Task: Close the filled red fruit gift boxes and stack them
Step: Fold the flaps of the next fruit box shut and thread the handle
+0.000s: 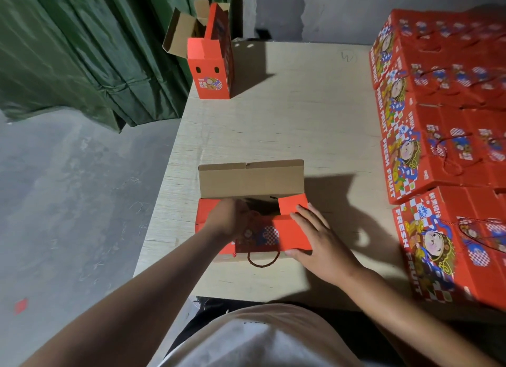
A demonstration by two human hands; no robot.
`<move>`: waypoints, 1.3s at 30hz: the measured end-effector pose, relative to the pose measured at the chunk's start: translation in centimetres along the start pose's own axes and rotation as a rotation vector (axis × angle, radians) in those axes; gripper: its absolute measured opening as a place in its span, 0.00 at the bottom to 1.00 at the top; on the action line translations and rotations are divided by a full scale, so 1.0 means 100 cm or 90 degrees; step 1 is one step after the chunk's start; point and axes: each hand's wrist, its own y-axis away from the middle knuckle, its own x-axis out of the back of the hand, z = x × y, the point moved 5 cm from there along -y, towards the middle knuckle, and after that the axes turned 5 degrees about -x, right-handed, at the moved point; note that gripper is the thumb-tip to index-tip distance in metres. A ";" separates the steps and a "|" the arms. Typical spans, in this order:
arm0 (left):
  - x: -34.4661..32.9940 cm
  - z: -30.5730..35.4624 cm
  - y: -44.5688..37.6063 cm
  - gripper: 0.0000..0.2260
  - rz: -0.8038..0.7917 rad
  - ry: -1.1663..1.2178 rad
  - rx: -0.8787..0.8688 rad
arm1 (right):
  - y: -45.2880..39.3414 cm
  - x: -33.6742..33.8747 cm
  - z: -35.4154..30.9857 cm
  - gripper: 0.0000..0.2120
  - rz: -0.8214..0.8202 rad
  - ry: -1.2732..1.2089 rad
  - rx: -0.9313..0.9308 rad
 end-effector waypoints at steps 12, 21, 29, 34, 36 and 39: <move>-0.013 -0.002 0.110 0.08 0.141 -0.032 -0.326 | -0.003 -0.001 0.002 0.42 0.021 -0.024 0.021; 0.011 -0.033 0.097 0.26 0.145 -0.151 -0.141 | -0.005 0.000 0.001 0.39 0.019 -0.029 0.035; -0.001 -0.054 0.076 0.43 0.055 -0.294 -0.085 | -0.008 0.006 -0.001 0.39 0.039 -0.015 0.036; 0.003 -0.055 0.072 0.42 0.052 -0.322 -0.090 | -0.010 0.006 0.002 0.41 0.049 -0.002 0.042; 0.005 -0.054 0.070 0.42 0.040 -0.335 -0.095 | -0.010 0.006 0.003 0.42 0.047 -0.004 0.043; 0.004 -0.055 0.071 0.44 0.044 -0.335 -0.105 | -0.010 0.007 0.002 0.41 0.042 -0.012 0.045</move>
